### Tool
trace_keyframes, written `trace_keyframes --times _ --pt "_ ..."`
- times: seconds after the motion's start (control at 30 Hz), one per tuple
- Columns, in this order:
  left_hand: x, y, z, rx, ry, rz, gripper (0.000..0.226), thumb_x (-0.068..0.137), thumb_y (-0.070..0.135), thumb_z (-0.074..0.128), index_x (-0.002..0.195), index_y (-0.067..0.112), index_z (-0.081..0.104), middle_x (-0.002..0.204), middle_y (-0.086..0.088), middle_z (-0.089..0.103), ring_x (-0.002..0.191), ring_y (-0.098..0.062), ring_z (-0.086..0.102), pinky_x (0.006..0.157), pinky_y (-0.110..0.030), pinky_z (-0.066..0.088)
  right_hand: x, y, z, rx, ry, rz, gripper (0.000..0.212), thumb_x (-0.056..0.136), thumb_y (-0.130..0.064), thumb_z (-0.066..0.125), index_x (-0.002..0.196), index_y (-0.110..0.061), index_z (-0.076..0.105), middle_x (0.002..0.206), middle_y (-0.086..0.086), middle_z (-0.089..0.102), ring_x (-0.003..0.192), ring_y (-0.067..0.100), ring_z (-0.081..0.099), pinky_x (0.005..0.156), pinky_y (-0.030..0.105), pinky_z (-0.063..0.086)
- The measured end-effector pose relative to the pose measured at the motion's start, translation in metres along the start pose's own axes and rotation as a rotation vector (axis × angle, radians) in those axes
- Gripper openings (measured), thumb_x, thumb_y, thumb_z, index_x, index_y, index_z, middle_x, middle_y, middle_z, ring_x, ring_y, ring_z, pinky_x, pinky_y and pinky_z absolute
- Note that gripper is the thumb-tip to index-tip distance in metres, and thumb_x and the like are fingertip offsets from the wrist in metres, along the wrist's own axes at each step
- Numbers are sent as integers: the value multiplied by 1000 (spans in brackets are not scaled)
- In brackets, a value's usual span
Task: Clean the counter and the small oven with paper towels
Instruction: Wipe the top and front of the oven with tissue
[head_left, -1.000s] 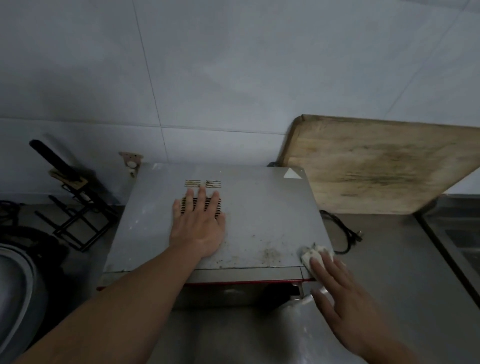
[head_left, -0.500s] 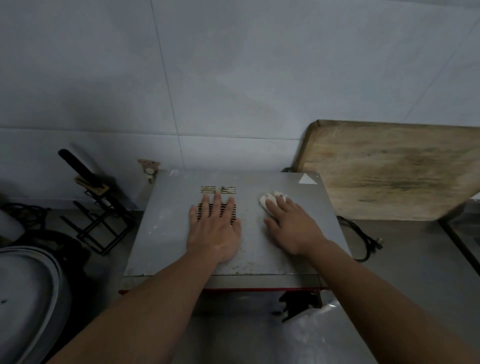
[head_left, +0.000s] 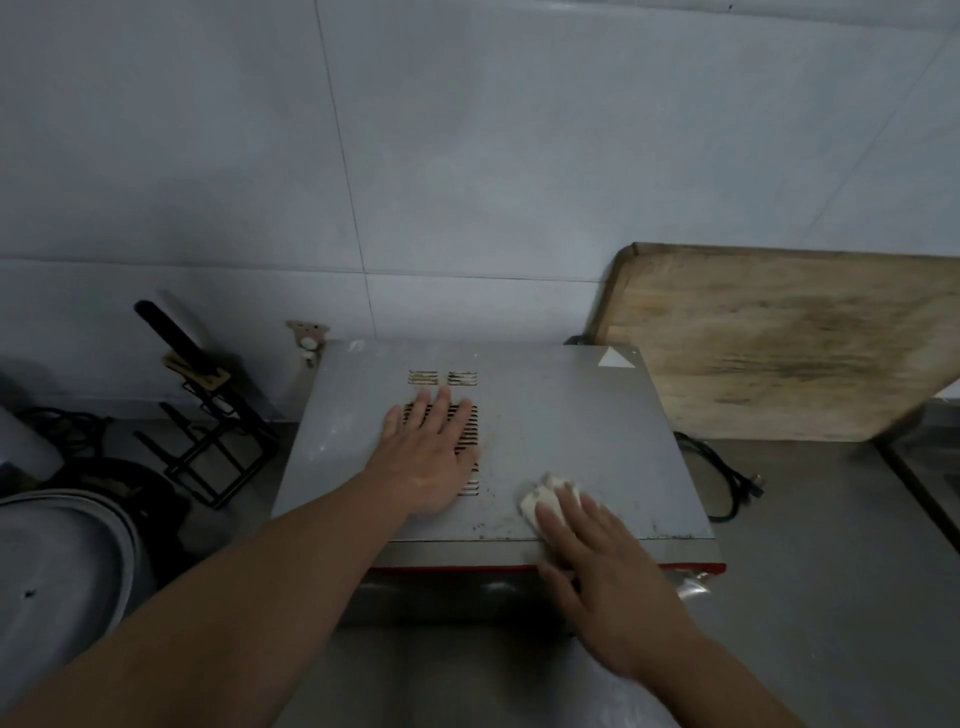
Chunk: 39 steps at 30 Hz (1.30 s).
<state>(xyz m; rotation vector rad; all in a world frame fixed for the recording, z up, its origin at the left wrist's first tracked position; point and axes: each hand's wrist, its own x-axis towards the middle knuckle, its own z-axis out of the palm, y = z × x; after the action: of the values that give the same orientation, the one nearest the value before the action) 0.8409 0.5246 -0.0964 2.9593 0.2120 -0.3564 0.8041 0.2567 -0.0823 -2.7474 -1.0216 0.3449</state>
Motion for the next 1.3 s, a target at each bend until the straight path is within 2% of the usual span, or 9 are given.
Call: trace_keyframes --times 0.1,0.2,0.33,0.53,0.63,0.8,0.93,1.1,1.3 --pt "-3 -5 0 -7 18 22 69 99 67 9 157 37 -16 163 6 -27 150 -17 -25 123 -45 -10 -14 -5 7 -9 -4 8 70 89 -72 -2 152 -43 -3 159 -9 -13 151 16 -9 120 31 -8" --pt "-5 -4 6 -6 80 12 69 99 67 8 157 38 -12 164 7 -24 151 -16 -24 123 -43 -11 -5 -6 3 2 -9 30 85 81 -75 -15 155 -40 7 162 -9 -3 152 15 -1 123 33 -1" --pt "-6 -6 8 -9 106 -18 69 97 69 9 157 40 -10 165 5 -21 151 -20 -24 123 -46 -9 28 -8 -13 -17 -13 24 75 89 -69 1 156 -37 7 163 -8 -1 151 13 0 121 28 -2" --pt "-9 -7 9 -81 195 -212 63 97 65 8 156 46 -1 167 0 -17 150 -27 -26 122 -54 -9 130 7 -23 -103 27 6 68 93 -57 8 155 -30 18 163 4 19 149 23 18 121 37 20" --pt "-5 -7 8 -94 178 -218 61 98 62 9 156 46 -3 167 1 -17 151 -26 -25 121 -56 -10 182 11 -34 -109 -18 31 59 102 -49 21 157 -29 13 165 4 11 151 24 13 120 37 15" --pt "-3 -8 9 -100 166 -206 62 99 60 10 157 43 -6 167 -1 -18 151 -25 -23 120 -56 -12 242 2 -51 -104 -82 48 58 104 -44 22 158 -27 8 165 4 6 152 24 9 121 37 10" --pt "0 -9 9 -92 155 -191 64 98 61 9 157 41 -9 166 -2 -21 150 -26 -26 119 -57 -13 271 -9 -59 -84 -67 51 56 104 -40 26 156 -21 18 161 10 23 144 30 27 117 40 22" --pt "1 -8 9 -86 148 -193 64 98 61 9 157 41 -8 166 -2 -20 150 -27 -25 119 -57 -13 266 -9 -42 -97 -5 26 60 101 -44 28 157 -23 17 162 10 20 146 29 22 120 41 19" --pt "0 -7 9 -77 163 -193 63 99 59 12 157 42 -6 166 -1 -19 151 -26 -23 120 -56 -11 170 -13 -19 -46 68 -67 57 103 -43 30 156 -29 17 165 4 11 151 23 11 121 35 8"
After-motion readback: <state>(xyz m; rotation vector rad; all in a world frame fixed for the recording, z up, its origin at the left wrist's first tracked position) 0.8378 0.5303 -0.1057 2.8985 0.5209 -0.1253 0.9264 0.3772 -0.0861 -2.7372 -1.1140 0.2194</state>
